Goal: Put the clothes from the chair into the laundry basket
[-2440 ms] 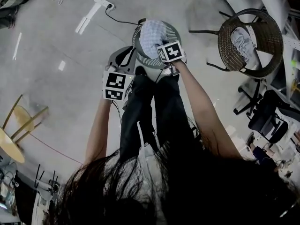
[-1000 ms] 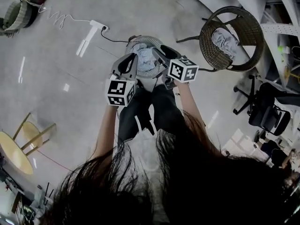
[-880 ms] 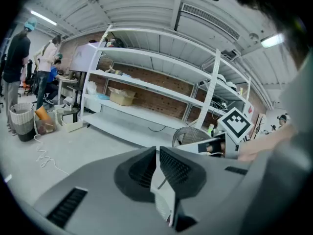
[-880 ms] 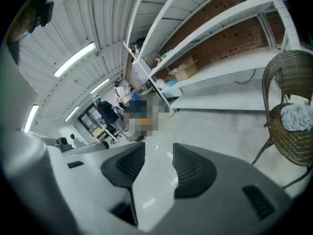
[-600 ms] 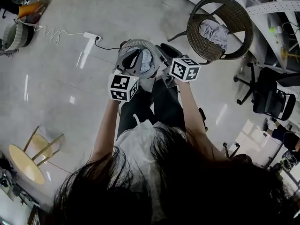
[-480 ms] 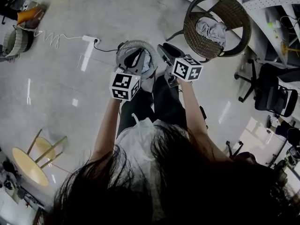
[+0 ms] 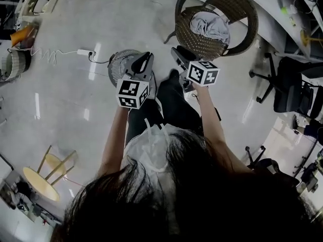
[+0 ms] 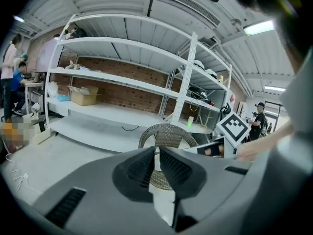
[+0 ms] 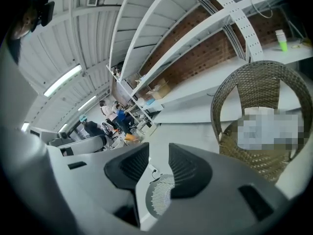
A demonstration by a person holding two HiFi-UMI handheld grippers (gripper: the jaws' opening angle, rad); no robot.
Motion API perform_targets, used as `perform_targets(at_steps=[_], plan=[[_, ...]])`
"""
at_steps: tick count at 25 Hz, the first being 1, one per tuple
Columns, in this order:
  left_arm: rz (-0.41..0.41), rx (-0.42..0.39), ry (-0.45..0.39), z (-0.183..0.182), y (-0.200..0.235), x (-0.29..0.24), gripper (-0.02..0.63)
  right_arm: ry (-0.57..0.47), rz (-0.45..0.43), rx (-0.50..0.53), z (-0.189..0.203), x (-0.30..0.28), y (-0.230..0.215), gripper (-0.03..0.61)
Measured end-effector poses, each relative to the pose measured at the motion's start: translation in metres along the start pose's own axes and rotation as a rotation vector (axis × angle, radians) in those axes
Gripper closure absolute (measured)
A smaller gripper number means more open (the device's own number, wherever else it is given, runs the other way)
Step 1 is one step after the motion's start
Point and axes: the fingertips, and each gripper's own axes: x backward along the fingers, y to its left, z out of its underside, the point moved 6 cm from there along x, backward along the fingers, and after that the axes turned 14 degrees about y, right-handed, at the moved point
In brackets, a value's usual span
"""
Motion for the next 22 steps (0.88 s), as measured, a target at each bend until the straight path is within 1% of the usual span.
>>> perform_targets(at_steps=[5,10,12,17,22], plan=[[0.020,-0.005,0.044,-0.030,-0.027,-0.065,0.583,0.018,0.034,-0.030,-0.021,0.014,-0.071,0.443],[0.048,-0.065,0.102,-0.050,-0.045,-0.128,0.583,0.039,0.109,-0.041,-0.033,0.016,-0.145,0.439],[0.060,-0.078,0.124,-0.053,-0.049,-0.150,0.583,0.064,0.144,-0.039,-0.033,0.014,-0.173,0.417],[0.084,-0.107,0.178,-0.052,-0.056,-0.199,0.583,0.148,0.239,0.007,-0.034,0.009,-0.242,0.356],[0.110,-0.119,0.239,-0.042,-0.061,-0.239,0.583,0.294,0.355,0.085,-0.030,-0.003,-0.310,0.331]])
